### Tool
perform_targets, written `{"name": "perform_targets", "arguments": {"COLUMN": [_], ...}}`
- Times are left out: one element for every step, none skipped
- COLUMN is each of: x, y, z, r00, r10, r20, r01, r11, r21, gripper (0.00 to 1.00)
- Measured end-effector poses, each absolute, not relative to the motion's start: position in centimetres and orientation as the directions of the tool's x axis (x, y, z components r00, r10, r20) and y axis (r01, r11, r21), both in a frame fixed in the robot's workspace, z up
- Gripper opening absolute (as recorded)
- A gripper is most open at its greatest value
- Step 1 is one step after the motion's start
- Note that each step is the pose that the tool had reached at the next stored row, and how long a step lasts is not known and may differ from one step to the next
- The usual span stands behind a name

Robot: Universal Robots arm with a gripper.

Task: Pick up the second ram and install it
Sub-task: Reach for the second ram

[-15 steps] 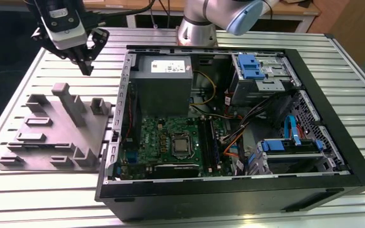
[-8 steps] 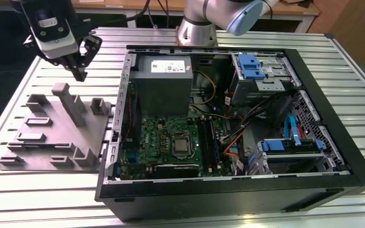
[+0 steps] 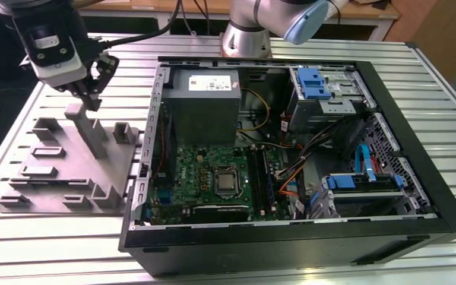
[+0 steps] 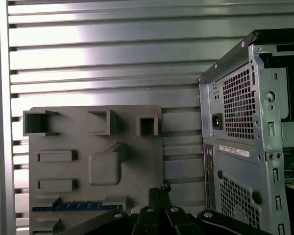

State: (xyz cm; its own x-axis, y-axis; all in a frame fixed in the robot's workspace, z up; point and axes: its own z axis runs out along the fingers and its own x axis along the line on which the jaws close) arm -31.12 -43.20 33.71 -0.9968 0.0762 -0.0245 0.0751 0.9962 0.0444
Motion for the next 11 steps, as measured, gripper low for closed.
{"name": "perform_targets", "arguments": {"x": [-31.3,-31.4,-31.6,-31.7,-31.9,-32.0,-32.2,-32.3,-32.5,-32.7,-33.0], "y": [-43.4,-43.5,-43.7,-43.8,-44.0,-44.1,-44.3,-44.4,-44.5,-44.7,-44.8], "z": [33.6,33.5,33.4,33.3,33.3,33.2,33.1,33.0,32.9,32.8,32.7], "r00": [-0.997,-0.997,-0.997,-0.997,-0.997,-0.997,-0.997,-0.997,-0.997,-0.997,-0.997], "r10": [0.076,0.076,0.076,0.076,0.076,0.076,0.076,0.076,0.076,0.076,0.076], "r20": [-0.024,-0.024,-0.025,-0.025,-0.024,-0.024,-0.024,-0.024,-0.024,-0.025,-0.025], "r01": [0.075,0.075,0.075,0.075,0.075,0.075,0.075,0.075,0.075,0.075,0.075], "r11": [0.996,0.996,0.996,0.996,0.996,0.996,0.996,0.996,0.996,0.996,0.996], "r21": [0.044,0.044,0.044,0.044,0.044,0.044,0.044,0.044,0.044,0.044,0.044], "gripper": [0.10,0.10,0.10,0.10,0.10,0.10,0.10,0.10,0.10,0.10,0.10]}}
